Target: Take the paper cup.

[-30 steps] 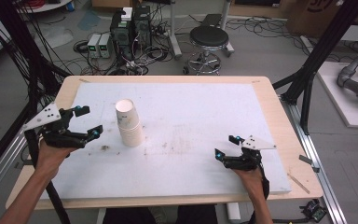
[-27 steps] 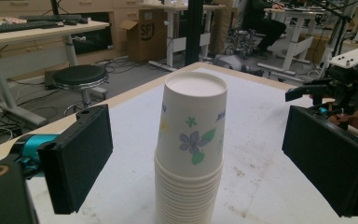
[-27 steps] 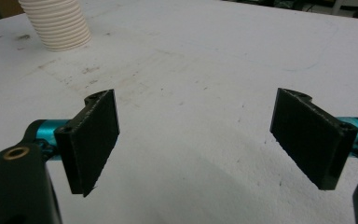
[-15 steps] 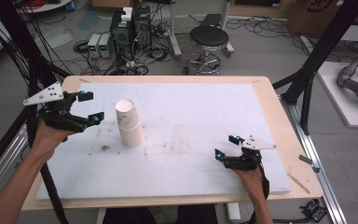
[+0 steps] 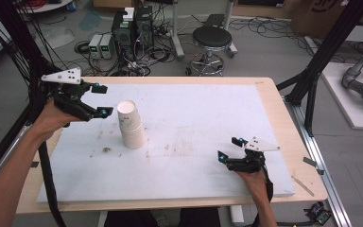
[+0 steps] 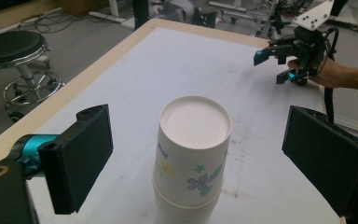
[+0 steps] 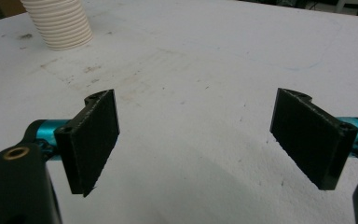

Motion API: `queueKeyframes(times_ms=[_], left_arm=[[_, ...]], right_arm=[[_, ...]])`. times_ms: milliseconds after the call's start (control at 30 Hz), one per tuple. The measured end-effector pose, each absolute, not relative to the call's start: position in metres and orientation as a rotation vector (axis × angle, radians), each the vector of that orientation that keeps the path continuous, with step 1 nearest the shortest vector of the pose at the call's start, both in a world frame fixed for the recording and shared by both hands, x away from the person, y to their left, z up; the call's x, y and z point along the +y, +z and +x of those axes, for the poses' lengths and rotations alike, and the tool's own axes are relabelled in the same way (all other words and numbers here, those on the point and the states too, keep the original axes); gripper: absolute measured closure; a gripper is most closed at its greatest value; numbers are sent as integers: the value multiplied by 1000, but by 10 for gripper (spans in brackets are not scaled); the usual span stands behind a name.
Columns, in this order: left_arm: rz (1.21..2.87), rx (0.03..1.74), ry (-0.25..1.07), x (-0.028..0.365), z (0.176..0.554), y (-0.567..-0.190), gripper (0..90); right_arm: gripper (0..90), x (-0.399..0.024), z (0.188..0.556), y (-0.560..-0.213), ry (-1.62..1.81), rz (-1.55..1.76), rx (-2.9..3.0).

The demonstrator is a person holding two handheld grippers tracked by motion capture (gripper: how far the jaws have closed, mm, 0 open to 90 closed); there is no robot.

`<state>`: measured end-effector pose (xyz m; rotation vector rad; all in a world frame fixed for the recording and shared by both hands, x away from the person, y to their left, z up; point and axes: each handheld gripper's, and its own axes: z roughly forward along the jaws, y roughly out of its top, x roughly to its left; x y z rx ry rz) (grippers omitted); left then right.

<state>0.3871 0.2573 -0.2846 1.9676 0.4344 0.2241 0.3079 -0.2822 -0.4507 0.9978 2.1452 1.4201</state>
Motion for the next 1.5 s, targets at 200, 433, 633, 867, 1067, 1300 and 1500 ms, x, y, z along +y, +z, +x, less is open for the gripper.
queueKeyframes(times_ms=[200, 433, 633, 867, 1067, 1300, 1500], left_arm=[[2077, 402, 185, 244, 399, -278, 85], [2181, 353, 170, 230, 406, -272, 91], [2272, 330, 161, 215, 410, -275, 95], [2365, 347, 155, 206, 416, -280, 103], [2384, 334, 145, 200, 418, -278, 122], [2406, 350, 128, 198, 419, -282, 127], [2403, 345, 109, 198, 420, -284, 195]], right_arm=[[156, -282, 308, -451, 1418, 995, 2147], [156, -282, 308, -451, 1420, 995, 2149], [156, -282, 308, -451, 1419, 991, 2151], [156, -282, 309, -451, 1420, 986, 2149], [156, -282, 309, -451, 1420, 989, 2152], [156, -282, 309, -451, 1419, 983, 2151], [156, -282, 309, -451, 1420, 988, 2152]])
